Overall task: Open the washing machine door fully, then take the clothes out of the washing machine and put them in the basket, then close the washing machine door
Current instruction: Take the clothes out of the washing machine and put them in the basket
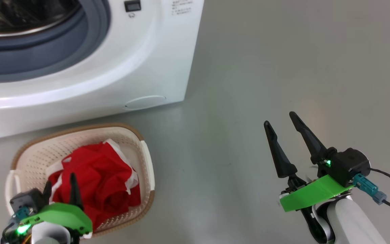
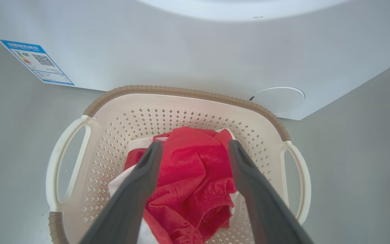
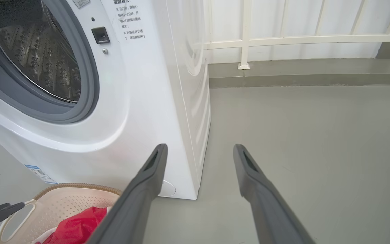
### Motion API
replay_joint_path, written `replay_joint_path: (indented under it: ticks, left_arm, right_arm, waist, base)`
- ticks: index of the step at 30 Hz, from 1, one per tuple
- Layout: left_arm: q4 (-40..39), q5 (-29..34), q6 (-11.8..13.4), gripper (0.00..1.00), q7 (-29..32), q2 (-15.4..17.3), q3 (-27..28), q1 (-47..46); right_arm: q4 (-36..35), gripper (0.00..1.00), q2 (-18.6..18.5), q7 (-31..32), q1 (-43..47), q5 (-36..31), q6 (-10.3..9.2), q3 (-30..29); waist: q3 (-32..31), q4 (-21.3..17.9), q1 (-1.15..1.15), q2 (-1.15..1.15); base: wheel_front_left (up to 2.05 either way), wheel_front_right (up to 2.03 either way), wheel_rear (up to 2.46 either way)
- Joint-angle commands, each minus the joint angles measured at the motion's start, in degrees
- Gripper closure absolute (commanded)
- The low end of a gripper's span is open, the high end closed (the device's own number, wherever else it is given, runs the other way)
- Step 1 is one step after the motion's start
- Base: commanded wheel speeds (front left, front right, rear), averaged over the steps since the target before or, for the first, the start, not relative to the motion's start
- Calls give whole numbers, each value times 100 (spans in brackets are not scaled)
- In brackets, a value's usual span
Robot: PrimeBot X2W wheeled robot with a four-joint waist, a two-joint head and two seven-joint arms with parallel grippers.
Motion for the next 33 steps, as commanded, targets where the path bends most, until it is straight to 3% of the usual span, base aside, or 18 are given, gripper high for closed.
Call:
replay_joint_path:
  ticks: [1,13,22,33]
  left_arm:
    - [-187,-25,39,0,-69,86,83,47]
    - [-2013,-138,363,0,-69,84,-556,687]
    - [-3266,-24,649,0,-69,83,-1056,1684]
    - [-4217,101,894,0,247,91,-1321,2585]
  right_arm:
    - [-89,0,-16,-54,69,-16,36,82]
    - [189,0,-16,-27,396,-100,36,-30]
    - [311,0,-16,73,812,-173,36,-203]
    - [106,0,-16,243,1263,-250,36,-322]
  waist:
    - [-200,134,0,0]
    - [-1112,518,0,0]
    - [-1906,709,0,0]
    - [-2414,795,0,0]
  base:
    - [0,0,0]
    - [0,0,0]
    - [0,0,0]
    - [0,0,0]
